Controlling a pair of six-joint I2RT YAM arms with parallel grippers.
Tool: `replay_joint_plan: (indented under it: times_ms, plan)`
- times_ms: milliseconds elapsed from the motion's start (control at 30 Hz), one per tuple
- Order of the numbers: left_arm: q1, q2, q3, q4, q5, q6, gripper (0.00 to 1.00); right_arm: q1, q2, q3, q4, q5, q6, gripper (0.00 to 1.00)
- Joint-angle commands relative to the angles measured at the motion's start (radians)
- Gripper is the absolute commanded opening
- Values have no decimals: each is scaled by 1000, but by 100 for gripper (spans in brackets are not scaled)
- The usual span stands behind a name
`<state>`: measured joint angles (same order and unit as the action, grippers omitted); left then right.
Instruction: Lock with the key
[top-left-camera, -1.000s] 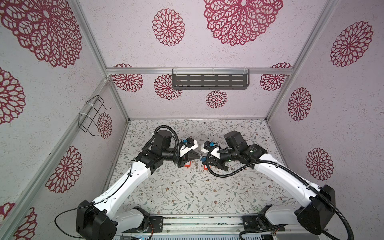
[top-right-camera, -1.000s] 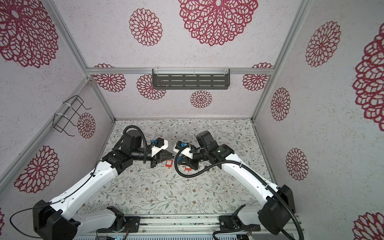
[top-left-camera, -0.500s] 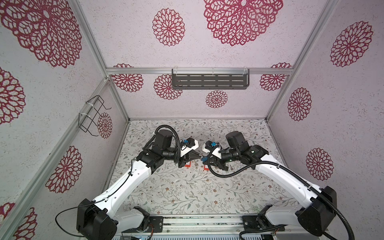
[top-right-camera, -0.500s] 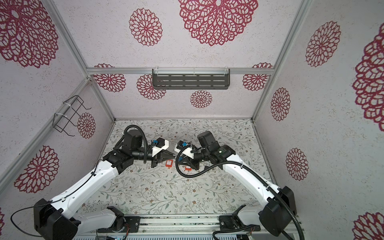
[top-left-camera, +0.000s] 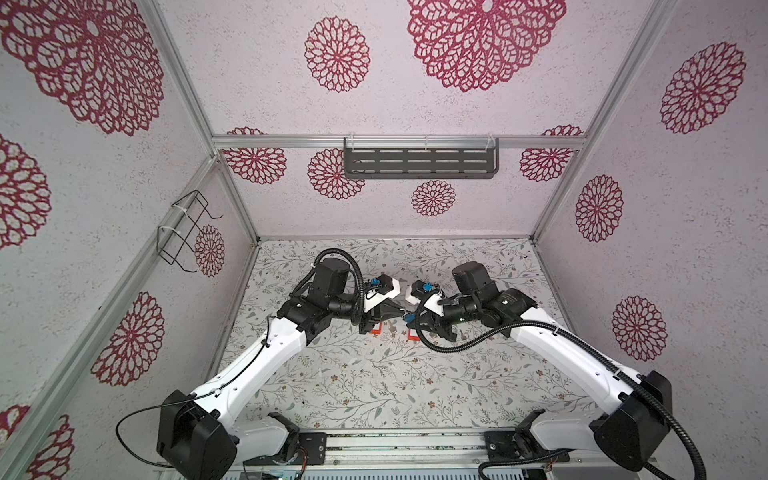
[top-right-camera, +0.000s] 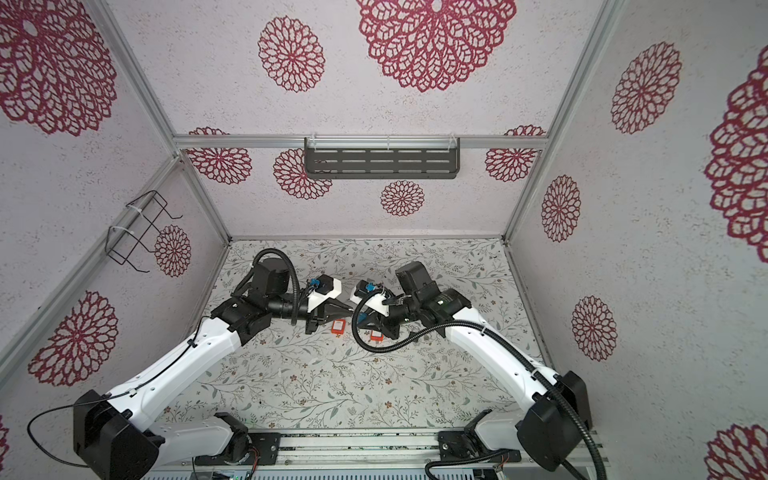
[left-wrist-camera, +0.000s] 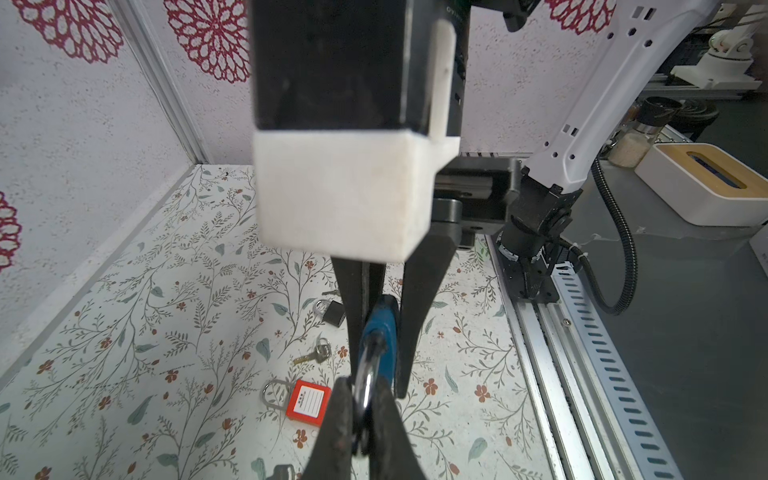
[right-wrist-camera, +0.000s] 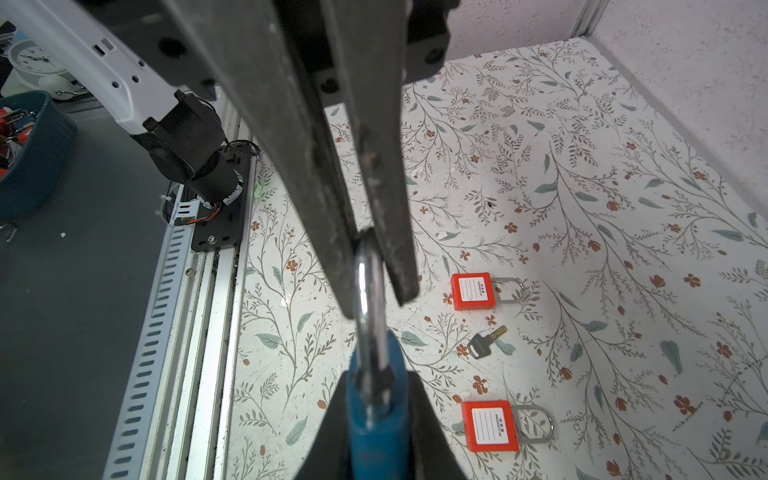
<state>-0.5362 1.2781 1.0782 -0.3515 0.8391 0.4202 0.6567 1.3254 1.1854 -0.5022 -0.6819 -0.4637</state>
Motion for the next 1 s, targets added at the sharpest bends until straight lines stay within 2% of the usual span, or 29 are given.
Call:
replay_joint_plan:
  times_ms: [0, 300, 767, 967]
  plan:
    - [-70, 47, -17, -52, 43, 38, 0, 5, -16, 103, 303, -116, 66, 0]
    - [-69, 75, -35, -30, 45, 43, 0, -28, 12, 146, 376, -192, 122, 0]
    - [-79, 127, -20, -33, 61, 26, 0, -31, 43, 193, 364, -171, 53, 0]
    - [-92, 127, -18, -47, 39, 61, 0, -38, 53, 201, 385, -216, 85, 0]
